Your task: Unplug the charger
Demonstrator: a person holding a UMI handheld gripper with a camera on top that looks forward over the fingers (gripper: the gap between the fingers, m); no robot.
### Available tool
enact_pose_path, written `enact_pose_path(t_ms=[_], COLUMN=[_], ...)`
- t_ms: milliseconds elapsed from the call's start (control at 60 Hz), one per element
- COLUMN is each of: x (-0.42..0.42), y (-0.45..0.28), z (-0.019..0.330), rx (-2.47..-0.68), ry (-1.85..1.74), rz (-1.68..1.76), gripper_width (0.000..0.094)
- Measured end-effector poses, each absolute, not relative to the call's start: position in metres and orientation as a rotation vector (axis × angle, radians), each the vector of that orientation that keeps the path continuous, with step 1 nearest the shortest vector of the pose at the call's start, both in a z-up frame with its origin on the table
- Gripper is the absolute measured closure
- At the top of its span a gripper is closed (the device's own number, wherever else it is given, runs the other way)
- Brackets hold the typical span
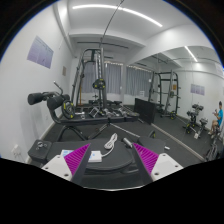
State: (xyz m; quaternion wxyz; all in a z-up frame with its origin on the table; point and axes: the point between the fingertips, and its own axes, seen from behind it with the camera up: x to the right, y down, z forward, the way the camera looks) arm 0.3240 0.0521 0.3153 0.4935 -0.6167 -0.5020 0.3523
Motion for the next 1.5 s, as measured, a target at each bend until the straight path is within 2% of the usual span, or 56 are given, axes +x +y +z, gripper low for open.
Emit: enact_pose_path(t_ms=[317,333,450,900,1200,1500], x=[0.313,0.295,0.307,0.253,0.153,0.041], y=[-0.002,0.007,-0.025,-0.093,-0.092,-0.075], z=[0.288,0.278,0.261,0.155,0.084,0.039], rx=[-1.494,-1.49,-1.484,-1.461,-1.439,-1.45], ry=[-1.296,-1.301,-1.345,-1.436,-1.411,-1.387], rz=[0.881,0.89,0.904,0.962,0.969,0.964], gripper_width=[0.0082,0.0081,0.0083,0.008,0.0081,0.0079])
